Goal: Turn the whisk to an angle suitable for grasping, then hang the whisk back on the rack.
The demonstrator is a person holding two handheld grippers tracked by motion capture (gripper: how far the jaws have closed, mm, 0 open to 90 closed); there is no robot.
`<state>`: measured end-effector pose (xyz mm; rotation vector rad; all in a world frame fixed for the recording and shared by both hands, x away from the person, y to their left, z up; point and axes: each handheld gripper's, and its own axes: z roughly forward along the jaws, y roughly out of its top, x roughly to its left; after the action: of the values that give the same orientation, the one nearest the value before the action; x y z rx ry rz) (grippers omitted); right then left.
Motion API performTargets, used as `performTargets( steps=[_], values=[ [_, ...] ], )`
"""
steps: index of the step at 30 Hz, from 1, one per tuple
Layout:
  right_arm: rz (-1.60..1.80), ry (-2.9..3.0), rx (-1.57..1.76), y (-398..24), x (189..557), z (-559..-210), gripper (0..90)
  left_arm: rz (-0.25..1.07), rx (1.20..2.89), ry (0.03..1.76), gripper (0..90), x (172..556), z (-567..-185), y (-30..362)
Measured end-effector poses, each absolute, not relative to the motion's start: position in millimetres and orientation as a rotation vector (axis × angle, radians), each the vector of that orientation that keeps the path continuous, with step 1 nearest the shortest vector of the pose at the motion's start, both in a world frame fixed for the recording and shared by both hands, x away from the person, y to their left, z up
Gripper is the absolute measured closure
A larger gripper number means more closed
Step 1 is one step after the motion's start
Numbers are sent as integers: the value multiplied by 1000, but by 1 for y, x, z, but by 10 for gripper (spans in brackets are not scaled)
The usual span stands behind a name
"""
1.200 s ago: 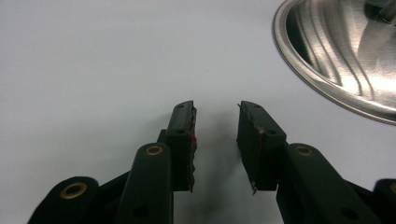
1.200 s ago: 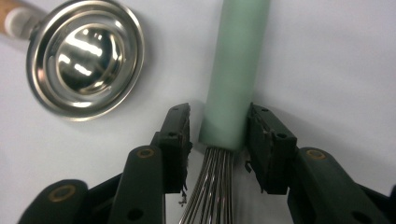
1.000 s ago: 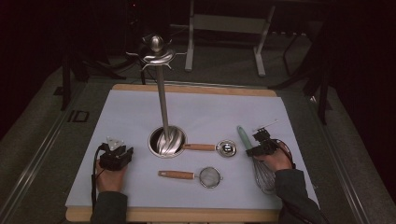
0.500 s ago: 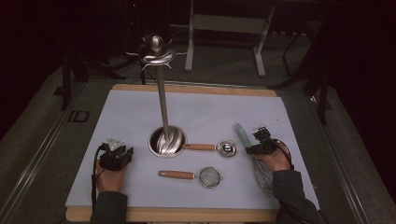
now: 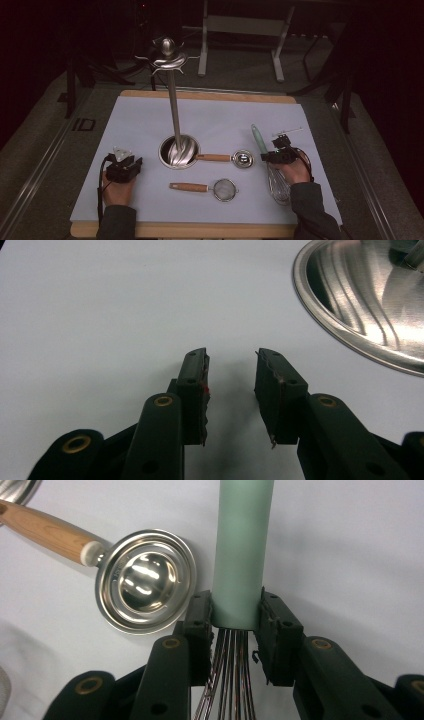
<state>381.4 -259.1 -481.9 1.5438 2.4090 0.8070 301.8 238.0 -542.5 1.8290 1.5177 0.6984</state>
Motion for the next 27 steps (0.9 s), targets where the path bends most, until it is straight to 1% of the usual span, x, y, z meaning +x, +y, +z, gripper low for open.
performTargets(
  steps=[10,19,27],
  values=[
    [882,2390,1507,-255,375,-473,692,701,1824,1516,659,301,-542,238],
    [990,2389,1392,-244,367,-459,692,708,1829,1502,668,300,-542,238],
    [1019,2389,1351,-237,363,-453,693,720,1834,1486,691,299,-542,236]
  ],
)
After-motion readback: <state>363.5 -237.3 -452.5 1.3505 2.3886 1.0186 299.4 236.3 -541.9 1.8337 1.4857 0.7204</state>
